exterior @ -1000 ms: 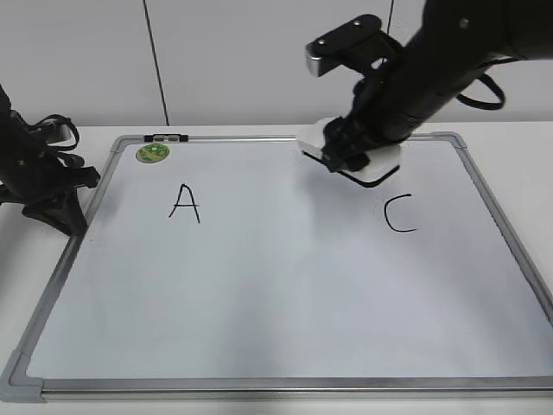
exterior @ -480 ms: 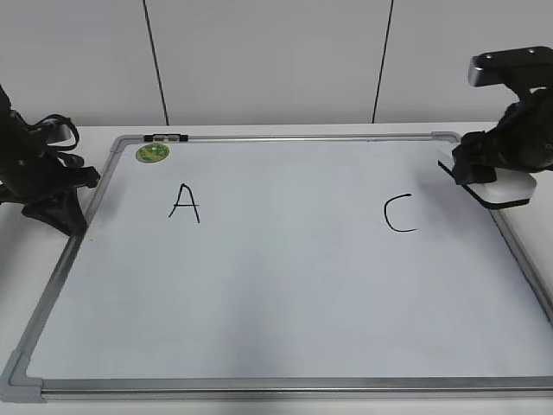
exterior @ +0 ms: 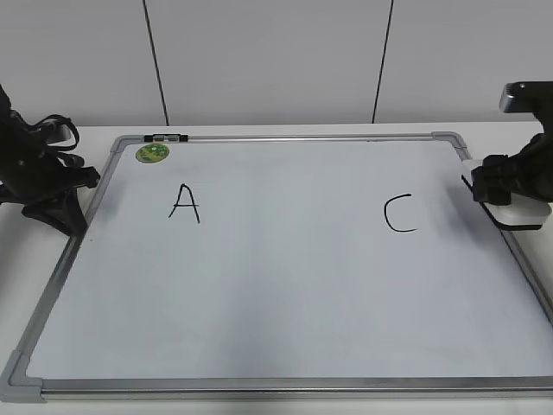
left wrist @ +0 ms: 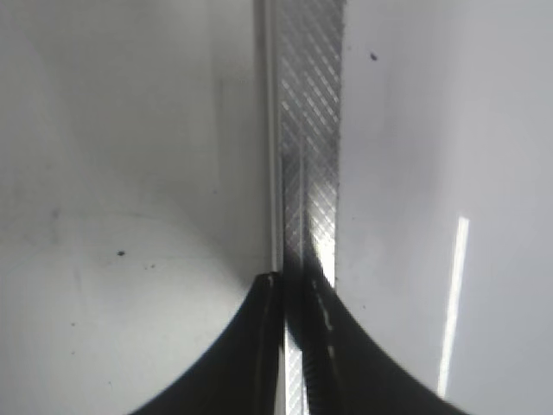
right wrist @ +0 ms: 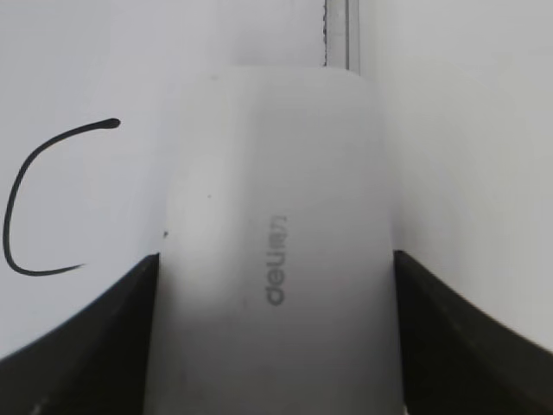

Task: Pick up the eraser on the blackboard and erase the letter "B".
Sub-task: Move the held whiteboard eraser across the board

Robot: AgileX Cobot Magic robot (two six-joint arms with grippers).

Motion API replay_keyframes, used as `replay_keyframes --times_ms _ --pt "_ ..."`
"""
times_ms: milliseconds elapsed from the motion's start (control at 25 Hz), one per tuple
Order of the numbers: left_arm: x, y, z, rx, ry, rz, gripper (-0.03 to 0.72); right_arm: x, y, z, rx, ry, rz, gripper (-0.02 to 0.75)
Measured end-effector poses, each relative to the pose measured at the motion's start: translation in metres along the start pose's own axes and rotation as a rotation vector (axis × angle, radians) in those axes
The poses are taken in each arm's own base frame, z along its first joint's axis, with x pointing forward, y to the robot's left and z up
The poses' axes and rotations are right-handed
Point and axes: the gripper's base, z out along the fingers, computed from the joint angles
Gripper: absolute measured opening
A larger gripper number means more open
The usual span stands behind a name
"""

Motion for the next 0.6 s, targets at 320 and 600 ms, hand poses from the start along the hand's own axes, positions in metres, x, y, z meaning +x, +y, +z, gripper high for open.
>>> replay_keyframes --times_ms 320,600 --pt "0.0 0.0 0.0 0.0 0.0 0.0 0.048 0.01 0.001 0.029 -0.006 0.015 0.035 0.55" --pt "0.0 0.0 0.0 0.0 0.0 0.0 0.048 0.022 0.001 0.047 -0.007 0.07 0.04 0.55"
